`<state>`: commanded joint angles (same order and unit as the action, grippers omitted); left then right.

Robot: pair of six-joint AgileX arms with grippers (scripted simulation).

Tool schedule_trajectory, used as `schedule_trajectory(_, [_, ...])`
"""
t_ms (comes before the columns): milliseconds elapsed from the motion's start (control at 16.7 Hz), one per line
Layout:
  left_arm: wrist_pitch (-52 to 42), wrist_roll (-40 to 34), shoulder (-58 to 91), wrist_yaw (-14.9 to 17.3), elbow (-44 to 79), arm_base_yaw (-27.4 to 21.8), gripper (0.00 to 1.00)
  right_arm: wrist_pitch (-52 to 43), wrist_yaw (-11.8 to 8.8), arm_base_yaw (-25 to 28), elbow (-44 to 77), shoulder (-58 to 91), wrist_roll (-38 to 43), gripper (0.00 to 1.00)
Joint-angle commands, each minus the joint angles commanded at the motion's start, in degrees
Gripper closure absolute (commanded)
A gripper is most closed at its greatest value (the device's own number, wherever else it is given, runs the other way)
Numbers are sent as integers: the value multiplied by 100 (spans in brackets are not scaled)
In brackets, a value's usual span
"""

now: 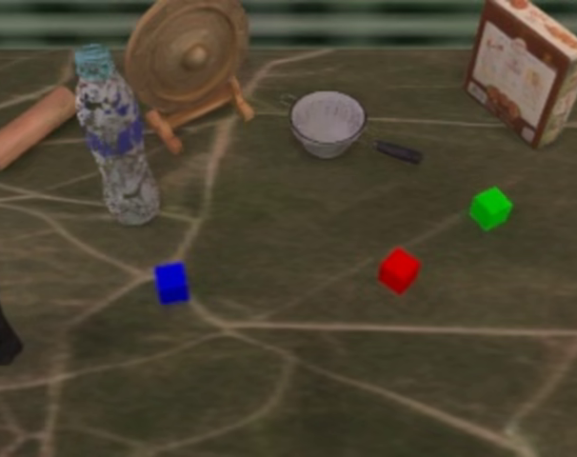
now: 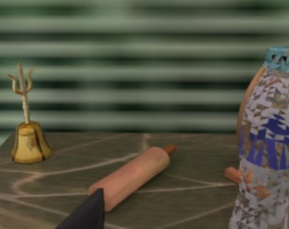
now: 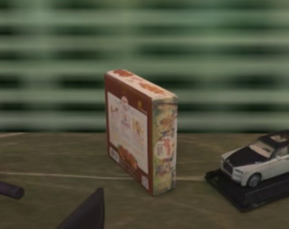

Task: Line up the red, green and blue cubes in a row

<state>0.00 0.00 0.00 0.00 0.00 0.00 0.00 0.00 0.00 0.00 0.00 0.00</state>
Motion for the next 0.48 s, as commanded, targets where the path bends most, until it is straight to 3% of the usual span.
schedule_trajectory(240, [0,0,0,0,0,0,0,-116,6,46,170,173,-32,0])
schedule_trajectory(480, [0,0,0,0,0,0,0,-748,10,335,1170,1231,-209,0])
